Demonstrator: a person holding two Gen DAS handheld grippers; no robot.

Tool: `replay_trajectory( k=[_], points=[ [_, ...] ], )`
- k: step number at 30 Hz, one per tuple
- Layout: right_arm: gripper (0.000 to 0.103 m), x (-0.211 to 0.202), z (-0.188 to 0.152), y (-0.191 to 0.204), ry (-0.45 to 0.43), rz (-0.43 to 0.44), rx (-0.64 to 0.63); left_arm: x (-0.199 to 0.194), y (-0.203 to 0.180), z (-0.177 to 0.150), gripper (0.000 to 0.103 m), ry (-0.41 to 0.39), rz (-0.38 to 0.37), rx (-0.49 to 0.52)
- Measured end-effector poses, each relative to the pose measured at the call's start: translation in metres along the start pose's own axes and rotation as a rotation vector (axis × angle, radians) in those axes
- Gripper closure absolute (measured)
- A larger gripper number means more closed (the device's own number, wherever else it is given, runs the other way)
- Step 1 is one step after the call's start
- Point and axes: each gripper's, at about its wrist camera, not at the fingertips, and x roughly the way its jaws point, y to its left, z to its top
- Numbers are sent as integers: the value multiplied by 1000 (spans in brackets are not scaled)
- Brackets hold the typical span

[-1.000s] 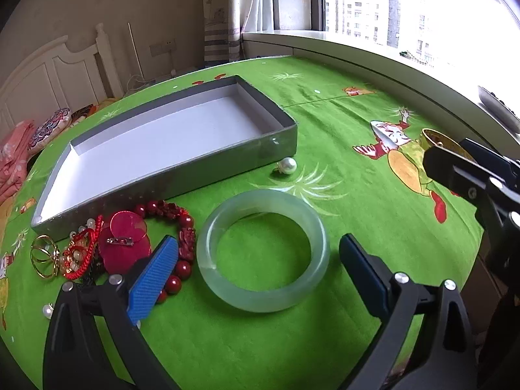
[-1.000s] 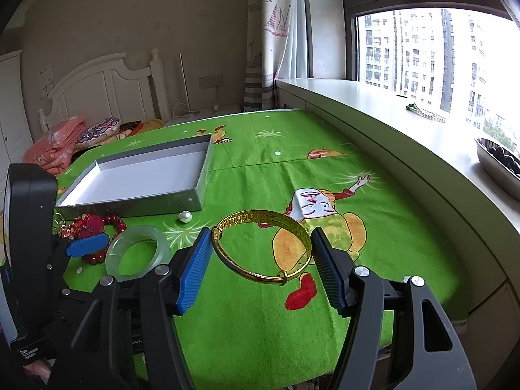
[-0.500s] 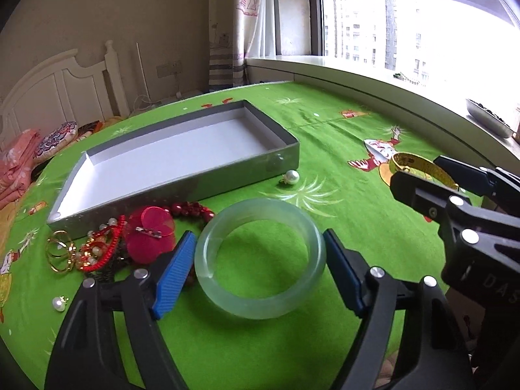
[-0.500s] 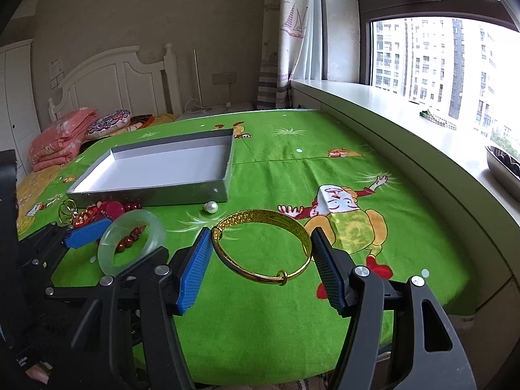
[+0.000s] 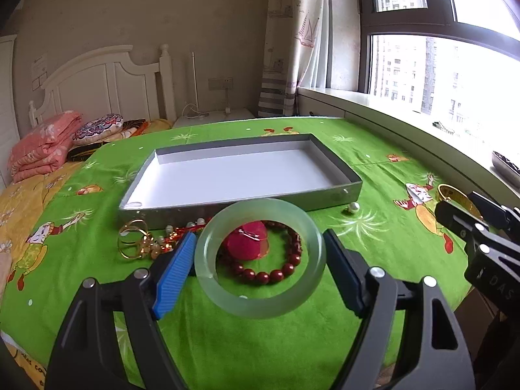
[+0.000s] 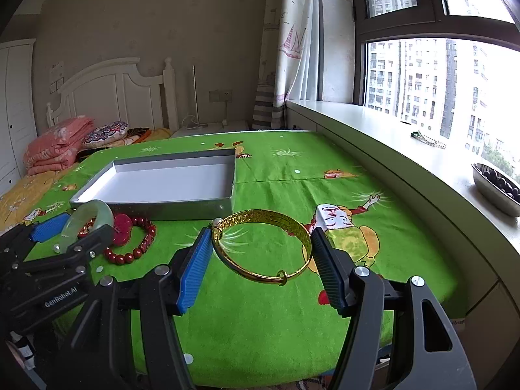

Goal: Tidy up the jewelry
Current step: 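Lower the left tool onto the jade bangle and close on it, then drop the gold bangle in the tray while the left tool drops the jade bangle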

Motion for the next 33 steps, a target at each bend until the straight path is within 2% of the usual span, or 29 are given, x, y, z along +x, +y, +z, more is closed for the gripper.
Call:
replay_trajectory(
  k=[6,13,18,25,33],
  points=[
    [43,-14,2,15,-22,38,-49,-31,21,-1,27,-51,43,-12],
    [43,-31,1,45,-54,87,-127,-59,38,-12,27,-75,96,-19],
    [43,-25,6,58,-42,111,-155,-66,52,-13,27,-72,128,-37],
    [43,16,35,75,-21,116,-171,-35,60,10,27,-22,163,-15],
    [43,94,83,95,7,108,-159,43,89,65,27,44,166,-69]
  ],
)
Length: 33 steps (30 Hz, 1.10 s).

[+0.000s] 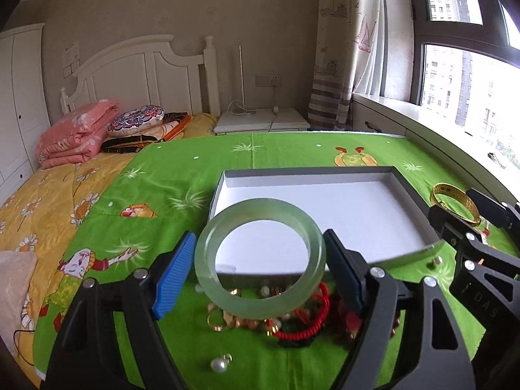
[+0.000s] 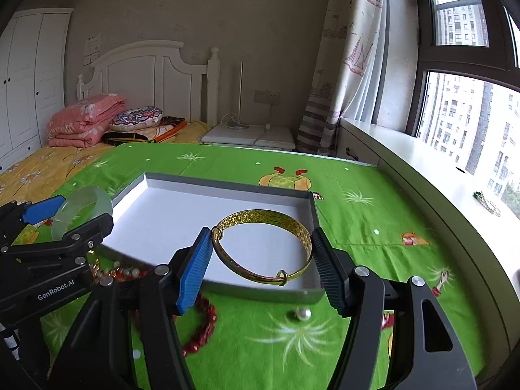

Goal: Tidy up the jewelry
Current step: 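Drop the gold bangle in the tray while the left tool drops the jade bangle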

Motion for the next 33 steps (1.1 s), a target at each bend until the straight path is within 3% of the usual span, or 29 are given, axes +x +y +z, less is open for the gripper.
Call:
replay_trajectory(
  k=[4,8,16,18,21,24,26,28,33],
  points=[
    [43,44,14,-4,40,-7,13,38,2,23,27,2,42,-2],
    [43,81,22,-7,103,-22,29,77,6,37,27,70,44,-26],
    [42,115,27,-6,173,-29,30,115,1,42,26,169,36,13],
    [32,115,26,-5,169,-36,22,121,1,41,26,194,35,8],
    [28,109,26,-1,156,-28,5,126,2,37,26,218,35,-1],
    [28,103,25,1,149,-21,-11,123,1,34,26,212,36,18],
    [28,98,24,1,142,-15,-10,111,-3,36,25,151,55,44],
    [28,94,23,1,136,-13,-7,101,-8,41,17,112,66,78],
    [28,80,21,-1,125,0,-3,80,-17,48,16,65,82,137]
  ],
)
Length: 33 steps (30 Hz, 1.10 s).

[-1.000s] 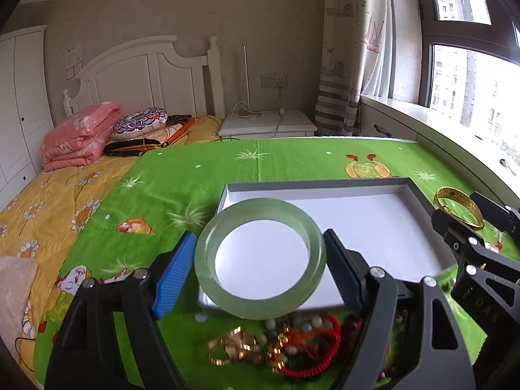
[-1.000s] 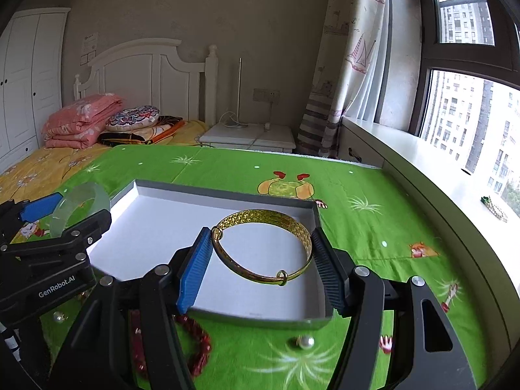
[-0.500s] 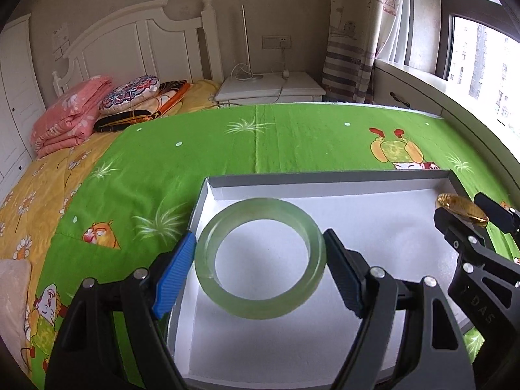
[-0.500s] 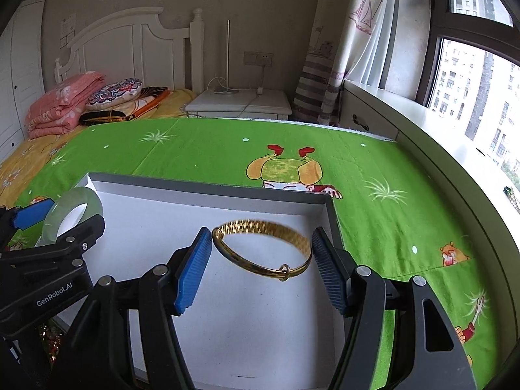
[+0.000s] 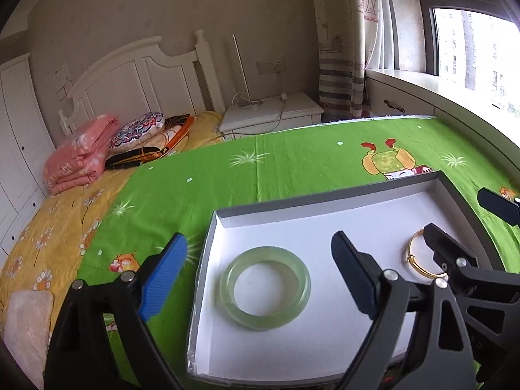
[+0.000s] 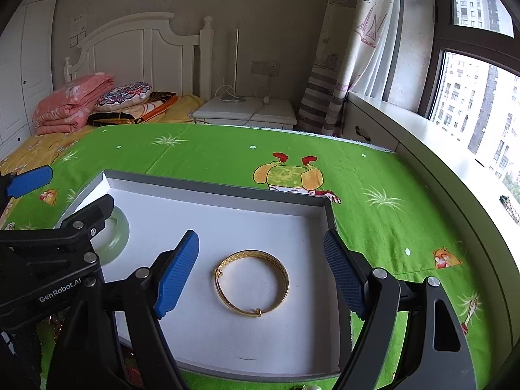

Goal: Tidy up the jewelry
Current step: 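Drop the gold bangle in the tray while the left tool drops the jade bangle, then reach the right tool to the dark red bead bracelet and grasp it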

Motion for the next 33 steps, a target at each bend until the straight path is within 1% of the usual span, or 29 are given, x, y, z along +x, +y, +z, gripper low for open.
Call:
replay_trajectory(
  k=[3,6,8,13,15,18,20,22,24,28,33],
  points=[
    [28,-17,-6,-1,-10,16,-3,-9,10,-6,15,5,0,-25],
    [28,-42,-19,0,-29,64,-2,-24,25,-21,10,14,1,-75],
    [28,-57,-32,4,-40,82,-17,-40,34,-36,7,6,2,-92],
    [28,-88,-72,15,-40,123,-36,-79,46,-77,5,-26,0,-108],
    [28,-99,-84,19,-45,129,-43,-90,45,-92,5,-38,-2,-105],
    [28,-111,-102,21,-48,133,-35,-103,43,-114,5,-66,20,-105],
    [28,-113,-111,20,-36,135,-14,-110,41,-127,5,-92,31,-107],
    [28,-107,-117,18,-1,136,4,-114,39,-138,5,-104,40,-102],
    [34,-104,-119,17,14,136,13,-116,39,-148,5,-102,46,-116],
    [38,-94,-118,11,51,130,61,-115,43,-165,5,-81,39,-155],
    [44,-78,-110,13,121,126,83,-111,48,-170,5,-69,34,-174]
  ],
)
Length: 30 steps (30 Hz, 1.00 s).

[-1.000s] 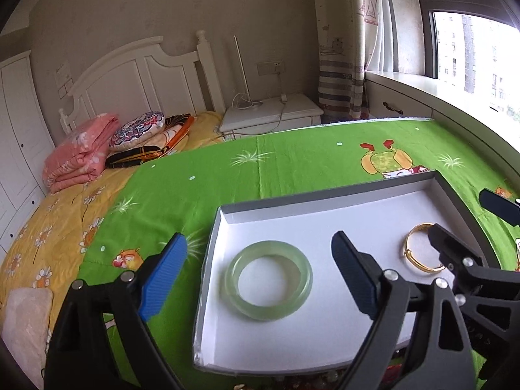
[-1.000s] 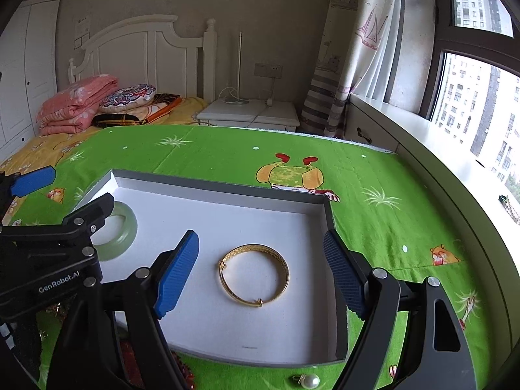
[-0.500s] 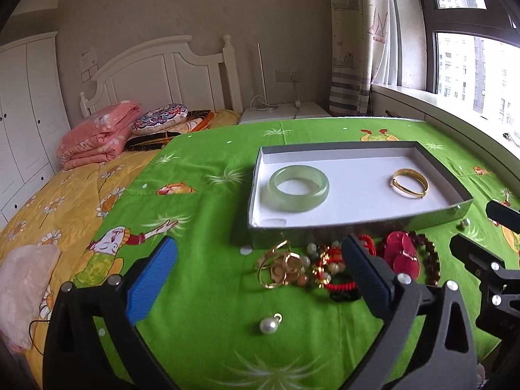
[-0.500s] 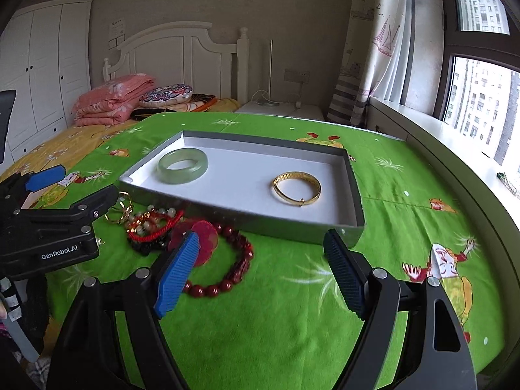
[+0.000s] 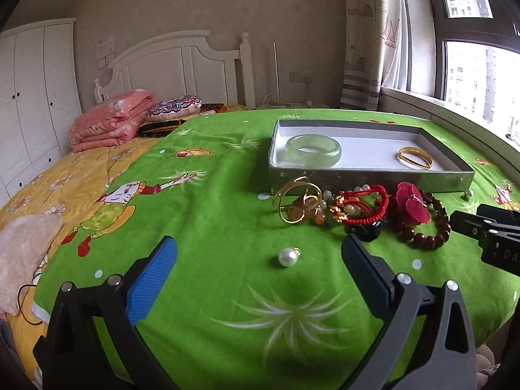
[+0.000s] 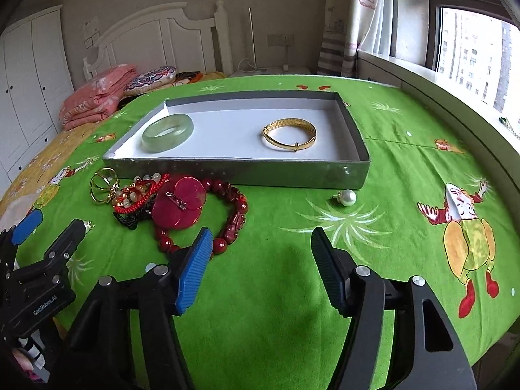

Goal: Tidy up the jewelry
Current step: 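Reach the right tool to the dark red bead bracelet and grasp it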

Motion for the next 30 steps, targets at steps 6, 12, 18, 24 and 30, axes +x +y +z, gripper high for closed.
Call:
replay_trajectory(
  k=[6,12,18,24,30],
  points=[
    [58,13,14,6,46,-24,-7,-4,-6,-1,5,-16,-14,28],
    [68,22,12,22,60,-58,-72,-8,-7,0,5,-37,-62,24],
    [90,10,-3,13,34,-62,-104,-11,-11,1,5,-66,-121,23],
    [90,-12,-22,-12,11,38,-73,-13,-30,3,5,-45,-169,91],
    [91,-41,-32,-17,-90,120,-91,-24,-55,3,5,-78,-195,180]
  ],
)
